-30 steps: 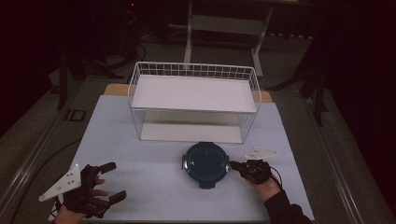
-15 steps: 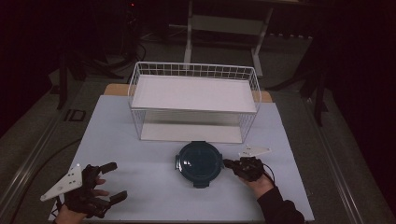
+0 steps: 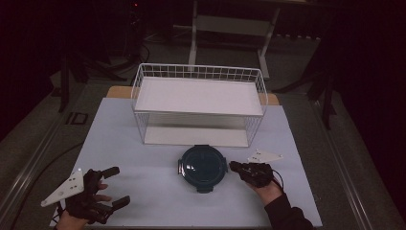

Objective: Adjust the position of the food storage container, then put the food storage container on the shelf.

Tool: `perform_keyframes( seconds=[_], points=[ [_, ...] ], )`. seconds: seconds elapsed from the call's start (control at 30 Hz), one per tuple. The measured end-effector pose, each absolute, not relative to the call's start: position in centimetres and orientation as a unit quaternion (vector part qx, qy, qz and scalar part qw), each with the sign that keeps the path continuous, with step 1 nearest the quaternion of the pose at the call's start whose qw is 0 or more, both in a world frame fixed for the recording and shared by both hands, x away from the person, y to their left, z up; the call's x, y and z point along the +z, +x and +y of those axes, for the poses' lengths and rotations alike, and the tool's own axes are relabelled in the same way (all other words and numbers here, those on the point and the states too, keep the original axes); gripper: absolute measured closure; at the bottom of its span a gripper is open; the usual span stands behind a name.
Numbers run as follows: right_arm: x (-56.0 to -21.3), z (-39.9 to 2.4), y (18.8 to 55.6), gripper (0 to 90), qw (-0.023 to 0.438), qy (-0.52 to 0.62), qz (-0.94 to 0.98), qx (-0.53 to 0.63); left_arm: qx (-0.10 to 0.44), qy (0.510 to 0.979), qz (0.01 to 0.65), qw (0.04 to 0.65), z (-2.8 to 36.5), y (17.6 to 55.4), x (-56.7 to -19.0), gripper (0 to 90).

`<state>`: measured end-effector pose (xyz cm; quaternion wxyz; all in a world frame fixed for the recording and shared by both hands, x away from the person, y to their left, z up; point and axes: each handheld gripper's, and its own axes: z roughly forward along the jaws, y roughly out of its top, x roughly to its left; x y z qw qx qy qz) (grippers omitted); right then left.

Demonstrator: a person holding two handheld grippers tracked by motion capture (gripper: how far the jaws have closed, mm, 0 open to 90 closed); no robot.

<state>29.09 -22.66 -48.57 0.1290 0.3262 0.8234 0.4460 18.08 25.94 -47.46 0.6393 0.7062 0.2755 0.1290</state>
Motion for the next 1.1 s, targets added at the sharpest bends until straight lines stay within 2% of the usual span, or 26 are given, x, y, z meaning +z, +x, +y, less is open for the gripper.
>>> perform_keyframes(
  seconds=[0.07, 0.1, 0.17, 0.2, 0.23, 0.27, 0.3, 0.33, 0.37, 0.47, 0.57, 0.83, 1.1],
  points=[
    [-48.3, -22.8, 28.9, 79.0, 0.126, 0.326, 0.821, 0.452, 0.128, 0.706, 0.277, 0.64, 25.9, 18.1, -47.5, 0.4],
    [-47.9, -23.2, 28.5, 69.0, 0.125, 0.324, 0.814, 0.465, 0.128, 0.707, 0.277, 0.638, 25.8, 18.2, -47.4, 0.3],
    [-47.6, -23.3, 28.2, 65.9, 0.12, 0.322, 0.812, 0.472, 0.128, 0.707, 0.277, 0.638, 25.7, 18.2, -47.3, 0.4],
    [-47.4, -23.4, 28.0, 60.0, 0.121, 0.321, 0.808, 0.48, 0.126, 0.706, 0.277, 0.64, 25.6, 18.2, -47.2, 0.4],
    [-46.9, -23.6, 27.5, 48.9, 0.119, 0.318, 0.802, 0.492, 0.126, 0.707, 0.276, 0.639, 25.3, 18.3, -47.0, 0.3],
    [-46.6, -23.7, 27.2, 44.1, 0.118, 0.315, 0.799, 0.499, 0.126, 0.707, 0.277, 0.638, 25.2, 18.4, -46.8, 0.3],
    [-46.6, -23.7, 27.2, 44.1, 0.118, 0.315, 0.799, 0.499, 0.126, 0.707, 0.277, 0.638, 25.2, 18.4, -46.8, 0.3],
    [-46.4, -23.8, 27.0, 37.5, 0.119, 0.315, 0.793, 0.508, 0.126, 0.707, 0.277, 0.638, 25.2, 18.4, -46.8, 0.3],
    [-45.9, -23.9, 26.7, 25.8, 0.109, 0.311, 0.788, 0.52, 0.124, 0.709, 0.278, 0.636, 24.7, 18.5, -46.4, 0.3],
    [-45.4, -23.9, 26.3, 15.0, 0.11, 0.297, 0.788, 0.528, 0.121, 0.714, 0.277, 0.631, 24.2, 18.6, -45.9, 0.3],
    [-45.0, -24.0, 25.9, 11.9, 0.117, 0.286, 0.785, 0.536, 0.117, 0.718, 0.273, 0.629, 23.7, 18.7, -45.2, 0.3],
    [-43.3, -24.0, 24.2, 14.1, 0.198, 0.262, 0.779, 0.535, 0.112, 0.72, 0.28, 0.625, 22.9, 19.5, -43.4, 0.2],
    [-42.0, -23.9, 23.4, 18.4, 0.205, 0.239, 0.776, 0.546, 0.09, 0.75, 0.269, 0.597, 20.4, 21.2, -41.1, 0.0]
  ],
)
